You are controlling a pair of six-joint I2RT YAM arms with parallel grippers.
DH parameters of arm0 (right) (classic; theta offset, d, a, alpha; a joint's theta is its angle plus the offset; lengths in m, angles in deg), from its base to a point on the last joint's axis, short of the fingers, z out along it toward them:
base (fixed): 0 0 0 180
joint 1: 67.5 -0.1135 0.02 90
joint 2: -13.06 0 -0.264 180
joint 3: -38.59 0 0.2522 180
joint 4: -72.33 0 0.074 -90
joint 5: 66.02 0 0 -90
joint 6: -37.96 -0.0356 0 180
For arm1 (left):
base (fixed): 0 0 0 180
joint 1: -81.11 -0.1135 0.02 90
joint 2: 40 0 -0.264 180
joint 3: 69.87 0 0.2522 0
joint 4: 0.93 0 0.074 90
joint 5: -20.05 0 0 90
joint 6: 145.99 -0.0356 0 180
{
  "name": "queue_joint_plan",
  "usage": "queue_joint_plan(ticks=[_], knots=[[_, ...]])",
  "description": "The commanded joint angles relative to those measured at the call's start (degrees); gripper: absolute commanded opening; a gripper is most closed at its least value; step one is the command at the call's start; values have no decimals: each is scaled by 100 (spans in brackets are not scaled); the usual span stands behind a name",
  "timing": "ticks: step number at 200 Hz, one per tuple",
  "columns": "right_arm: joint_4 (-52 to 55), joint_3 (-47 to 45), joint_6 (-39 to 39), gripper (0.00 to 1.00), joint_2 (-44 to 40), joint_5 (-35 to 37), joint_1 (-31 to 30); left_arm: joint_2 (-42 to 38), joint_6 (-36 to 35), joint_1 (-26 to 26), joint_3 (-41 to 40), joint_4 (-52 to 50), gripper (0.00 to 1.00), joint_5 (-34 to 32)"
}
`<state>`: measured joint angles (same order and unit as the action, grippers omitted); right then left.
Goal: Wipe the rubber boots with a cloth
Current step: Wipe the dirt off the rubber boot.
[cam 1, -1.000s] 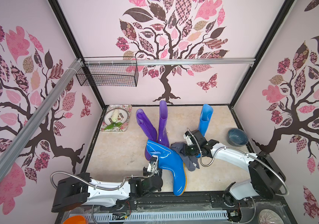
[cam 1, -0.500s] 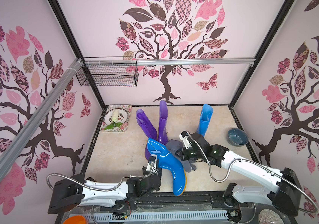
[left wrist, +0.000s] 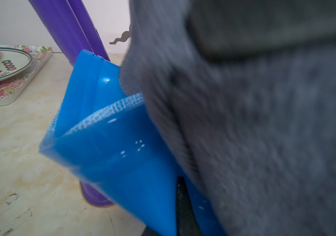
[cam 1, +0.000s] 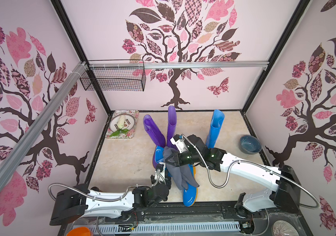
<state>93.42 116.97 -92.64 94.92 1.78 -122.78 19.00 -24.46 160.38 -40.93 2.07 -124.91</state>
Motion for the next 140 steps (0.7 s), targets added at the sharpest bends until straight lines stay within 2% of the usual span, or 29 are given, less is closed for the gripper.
queue_joint_plan(ticks=[1,19,43,72,97,119,140], knots=[[-193,44,-63,0,-20,198,-57,-90,-67,28,11,38,0,242],[-276,-808,-246,0,-397,705,117,-232,-121,25,-6,-33,0,210],[-198,-2103,-525,0,-1162,1026,489,-302,-81,20,-65,-76,0,221],[78,-3153,-581,0,-2307,1586,510,-304,25,15,-180,-6,0,237],[263,-3227,-462,0,-2459,1476,510,-161,11,13,-184,137,0,242],[-306,-2956,-530,0,-1862,1019,339,-12,13,18,-148,231,0,279],[-614,-2085,-370,0,-1132,996,-96,1,45,17,-155,224,0,283]])
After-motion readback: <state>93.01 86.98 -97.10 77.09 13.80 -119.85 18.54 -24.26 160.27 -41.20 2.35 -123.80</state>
